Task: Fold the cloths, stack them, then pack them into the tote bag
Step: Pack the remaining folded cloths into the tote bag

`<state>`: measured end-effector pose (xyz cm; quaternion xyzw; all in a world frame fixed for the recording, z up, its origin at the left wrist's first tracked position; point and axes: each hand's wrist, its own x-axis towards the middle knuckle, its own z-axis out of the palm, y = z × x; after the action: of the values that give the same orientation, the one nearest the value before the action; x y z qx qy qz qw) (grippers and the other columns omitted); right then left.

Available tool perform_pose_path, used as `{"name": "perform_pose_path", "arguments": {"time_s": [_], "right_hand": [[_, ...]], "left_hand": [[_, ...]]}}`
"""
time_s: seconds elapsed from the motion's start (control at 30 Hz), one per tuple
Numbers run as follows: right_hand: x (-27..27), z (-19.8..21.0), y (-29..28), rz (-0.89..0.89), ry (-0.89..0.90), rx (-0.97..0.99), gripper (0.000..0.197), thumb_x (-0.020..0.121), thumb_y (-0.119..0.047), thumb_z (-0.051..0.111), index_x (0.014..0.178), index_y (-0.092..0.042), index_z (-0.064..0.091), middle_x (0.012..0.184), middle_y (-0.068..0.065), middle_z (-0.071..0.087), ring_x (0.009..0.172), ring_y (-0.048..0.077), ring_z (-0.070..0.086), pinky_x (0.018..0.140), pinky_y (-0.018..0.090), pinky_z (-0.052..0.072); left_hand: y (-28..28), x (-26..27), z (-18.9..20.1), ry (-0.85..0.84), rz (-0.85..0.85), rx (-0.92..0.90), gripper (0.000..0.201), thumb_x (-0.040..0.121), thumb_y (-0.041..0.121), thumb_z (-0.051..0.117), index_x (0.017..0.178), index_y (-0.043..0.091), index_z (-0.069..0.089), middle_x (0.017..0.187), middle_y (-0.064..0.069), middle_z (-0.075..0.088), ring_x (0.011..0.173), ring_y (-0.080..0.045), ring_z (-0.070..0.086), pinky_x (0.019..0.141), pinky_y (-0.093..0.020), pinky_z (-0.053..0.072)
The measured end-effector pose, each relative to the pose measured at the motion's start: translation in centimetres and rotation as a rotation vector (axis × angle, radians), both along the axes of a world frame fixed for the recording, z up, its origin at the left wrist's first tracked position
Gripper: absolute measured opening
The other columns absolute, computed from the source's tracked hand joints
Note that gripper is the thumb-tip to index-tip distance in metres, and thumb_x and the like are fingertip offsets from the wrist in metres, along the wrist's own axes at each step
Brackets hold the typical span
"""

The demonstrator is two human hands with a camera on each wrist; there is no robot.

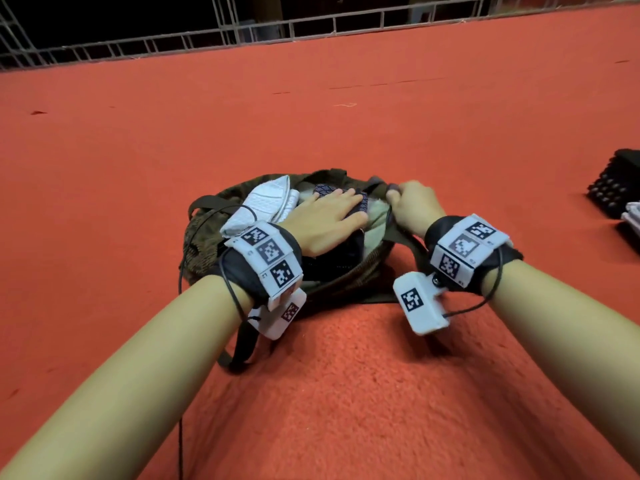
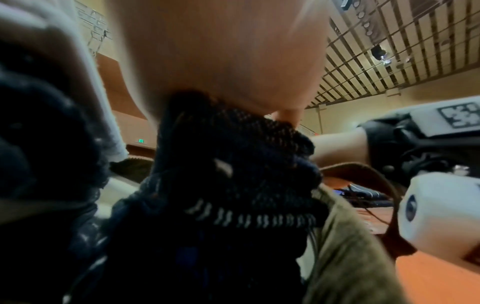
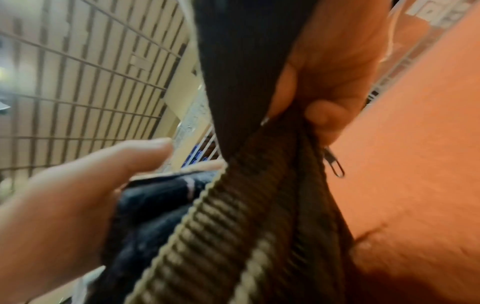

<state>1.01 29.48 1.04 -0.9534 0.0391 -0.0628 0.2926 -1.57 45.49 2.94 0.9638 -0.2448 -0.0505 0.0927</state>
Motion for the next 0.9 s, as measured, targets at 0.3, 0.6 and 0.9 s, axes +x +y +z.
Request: {"name": "perform_pose_path", "arguments": {"time_s": [0.3,0.6,0.9], "right_hand": [[-1.3,3.5,-0.3,0.081,-0.154,-0.134,0.025,0.097,-0.015,0.038,0.102,-0.002,0.059,0.091,0.028,0.064,0.082,0.041,0.064,0.073,0.043,0.053],[-5.7,1.8,-1.9,0.223,-0.339,-0.14,0.017,0.088,-0.017,0.049,0.102,-0.008,0.051,0.108,0.015,0.049,0.098,0.034,0.051,0.082,0.044,0.043],[-8.0,0.2,-0.5,0.63,-0.282,-0.916,0.015,0.067,-0.033,0.076,0.078,-0.024,0.071,0.086,-0.003,0.063,0.087,0.024,0.059,0.066,0.031,0.035]], "left_hand": [[-0.1,1.1,-1.0,-0.05,0.054,0.052,0.054,0.1,0.037,0.025,0.149,0.013,0.021,0.156,-0.004,0.02,0.144,-0.016,0.017,0.117,-0.037,0.012],[0.0,-0.3,0.6,-0.052,0.032,-0.26,0.043,0.099,0.033,0.037,0.134,0.008,0.039,0.134,-0.01,0.05,0.124,-0.023,0.046,0.103,-0.031,0.033],[3.3,-1.8,-0.8,-0.207,-0.132,0.014,0.067,0.084,0.016,0.066,0.144,0.02,0.037,0.149,0.0,0.037,0.136,-0.018,0.034,0.111,-0.032,0.028]]}}
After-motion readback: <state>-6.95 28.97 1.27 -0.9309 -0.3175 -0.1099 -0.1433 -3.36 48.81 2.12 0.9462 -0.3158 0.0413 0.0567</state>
